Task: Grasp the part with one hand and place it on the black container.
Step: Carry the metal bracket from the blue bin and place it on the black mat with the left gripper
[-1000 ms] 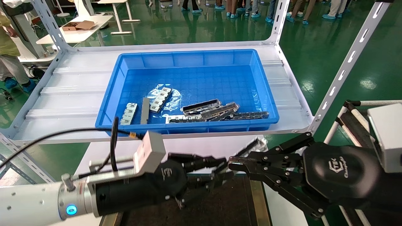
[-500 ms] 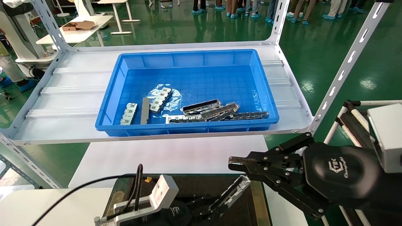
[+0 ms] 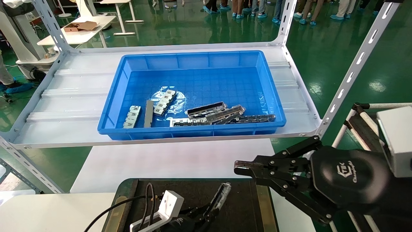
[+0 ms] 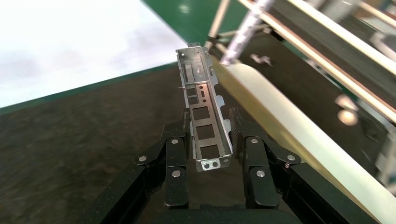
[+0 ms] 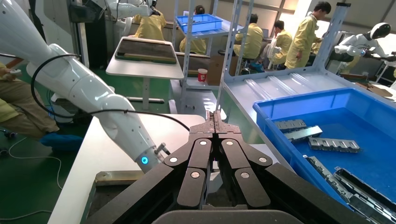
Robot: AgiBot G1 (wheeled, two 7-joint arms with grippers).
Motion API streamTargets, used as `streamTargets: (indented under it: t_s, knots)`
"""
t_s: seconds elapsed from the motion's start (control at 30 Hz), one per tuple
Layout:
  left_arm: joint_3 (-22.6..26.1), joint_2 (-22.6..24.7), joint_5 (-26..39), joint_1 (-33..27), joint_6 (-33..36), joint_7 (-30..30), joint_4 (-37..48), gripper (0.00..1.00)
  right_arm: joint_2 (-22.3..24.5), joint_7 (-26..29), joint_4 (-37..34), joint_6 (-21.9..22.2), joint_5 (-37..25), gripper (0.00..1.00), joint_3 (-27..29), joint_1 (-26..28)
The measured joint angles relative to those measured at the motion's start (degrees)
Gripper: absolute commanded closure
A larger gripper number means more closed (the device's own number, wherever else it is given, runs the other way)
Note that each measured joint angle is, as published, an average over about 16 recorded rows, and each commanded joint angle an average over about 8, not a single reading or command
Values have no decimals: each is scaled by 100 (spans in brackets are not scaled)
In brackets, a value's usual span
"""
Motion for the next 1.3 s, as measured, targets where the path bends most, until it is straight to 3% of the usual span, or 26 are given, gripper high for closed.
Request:
streamTargets:
  t_s: [0.57, 1.07, 1.13, 1.17, 1.2, 1.3]
  knots:
    - [786, 891, -118, -30, -2029, -508, 661, 100, 0, 0, 0, 0, 1, 100, -1, 0]
    - [1220, 1435, -536, -136, -2994, -410, 1060, 99, 1, -1, 0, 1, 1, 100, -1, 0]
    - [1251, 1465, -584, -145, -3051, -394, 1085, 88, 1, -1, 0, 1, 1, 99, -2, 0]
    - [1266, 1477, -608, -149, -3075, -386, 1095, 78, 1, -1, 0, 1, 1, 95, -2, 0]
    - [1279, 1486, -631, -153, -3096, -380, 1104, 65, 1, -1, 0, 1, 1, 87, -2, 0]
    - [1317, 1504, -699, -163, -3146, -362, 1123, 28, 1, -1, 0, 1, 1, 50, -2, 0]
